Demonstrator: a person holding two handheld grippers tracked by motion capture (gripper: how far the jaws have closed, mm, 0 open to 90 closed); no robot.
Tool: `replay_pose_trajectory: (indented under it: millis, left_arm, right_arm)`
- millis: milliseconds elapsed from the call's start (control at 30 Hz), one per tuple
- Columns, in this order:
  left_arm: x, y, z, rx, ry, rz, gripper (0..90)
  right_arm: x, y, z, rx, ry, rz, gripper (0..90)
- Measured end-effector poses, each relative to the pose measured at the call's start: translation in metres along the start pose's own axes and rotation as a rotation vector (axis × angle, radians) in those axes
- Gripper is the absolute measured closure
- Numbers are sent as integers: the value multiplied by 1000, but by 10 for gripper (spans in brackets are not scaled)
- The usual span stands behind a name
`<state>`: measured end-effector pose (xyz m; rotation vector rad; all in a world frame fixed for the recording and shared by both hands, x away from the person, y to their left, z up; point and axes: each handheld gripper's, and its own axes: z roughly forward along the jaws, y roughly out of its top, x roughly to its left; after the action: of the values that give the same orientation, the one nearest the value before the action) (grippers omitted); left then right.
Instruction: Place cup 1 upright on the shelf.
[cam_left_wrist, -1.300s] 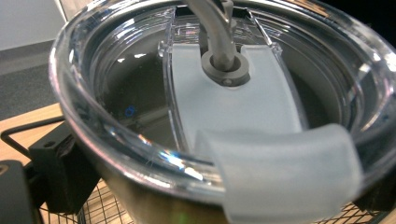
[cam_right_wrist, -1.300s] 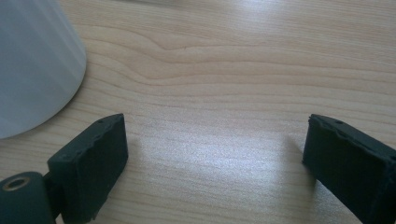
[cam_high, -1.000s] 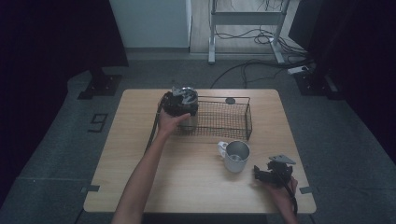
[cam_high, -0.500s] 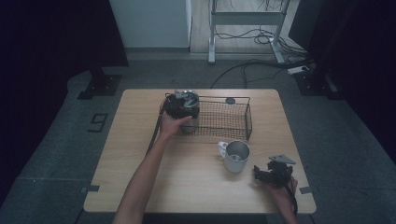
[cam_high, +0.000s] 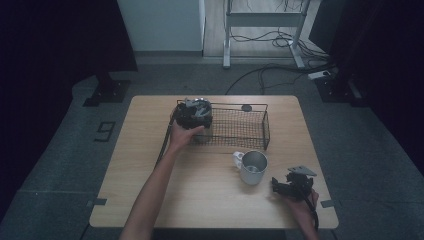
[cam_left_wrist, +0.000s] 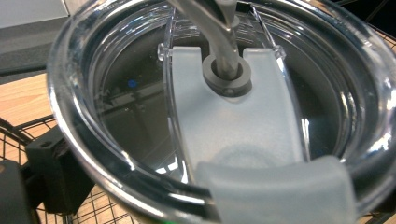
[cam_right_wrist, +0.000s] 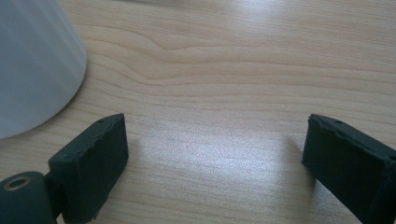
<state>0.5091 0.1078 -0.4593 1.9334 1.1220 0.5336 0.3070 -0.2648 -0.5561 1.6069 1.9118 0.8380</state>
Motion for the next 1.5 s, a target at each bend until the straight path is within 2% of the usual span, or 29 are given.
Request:
replay_pose_trajectory:
  millis: [100, 167, 233, 467, 800, 1267, 1500]
  left_arm:
    - [-2, 1, -3, -26, -11, 4, 3]
    - [-4, 3, -5, -43, 7, 17, 0]
    - [-5, 4, -7, -41, 21, 25, 0]
    - [-3, 4, -17, -61, 31, 31, 0]
    - [-4, 3, -43, -110, 35, 32, 0]
    - [-4, -21, -69, -113, 2, 52, 0]
    - [-11, -38, -85, -114, -19, 72, 0]
  right_arm:
    - [0, 0, 0, 0, 0, 0, 66]
    - [0, 0, 0, 0, 0, 0, 65]
    - [0, 0, 0, 0, 0, 0, 65]
    - [0, 0, 0, 0, 0, 0, 66]
    - [0, 0, 0, -1, 1, 0, 68]
    - [0, 0, 0, -1, 1, -1, 68]
    - [0, 0, 0, 0, 1, 0, 69]
